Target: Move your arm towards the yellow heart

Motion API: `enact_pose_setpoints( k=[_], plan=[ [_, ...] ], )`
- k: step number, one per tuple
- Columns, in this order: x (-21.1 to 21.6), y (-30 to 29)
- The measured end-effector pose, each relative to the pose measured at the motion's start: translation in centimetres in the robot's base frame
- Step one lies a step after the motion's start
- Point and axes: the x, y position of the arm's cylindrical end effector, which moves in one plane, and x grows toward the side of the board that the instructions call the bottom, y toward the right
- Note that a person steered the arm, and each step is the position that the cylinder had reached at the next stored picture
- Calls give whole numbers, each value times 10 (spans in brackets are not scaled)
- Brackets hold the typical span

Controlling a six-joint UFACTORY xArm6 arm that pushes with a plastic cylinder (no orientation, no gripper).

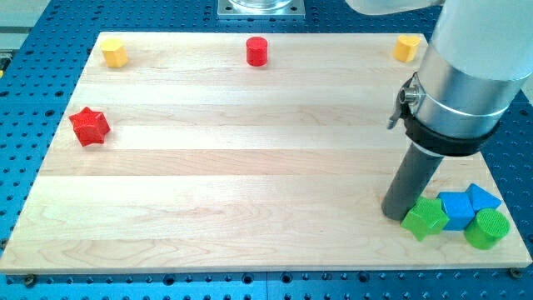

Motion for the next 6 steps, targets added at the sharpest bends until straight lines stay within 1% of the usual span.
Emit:
enact_pose_setpoints(
  k=[2, 3, 4, 5, 6],
  plan=[
    [0, 3],
    [-30, -23],
    [-102, -69],
    [-158, -57],
    [-168, 22]
  ],
)
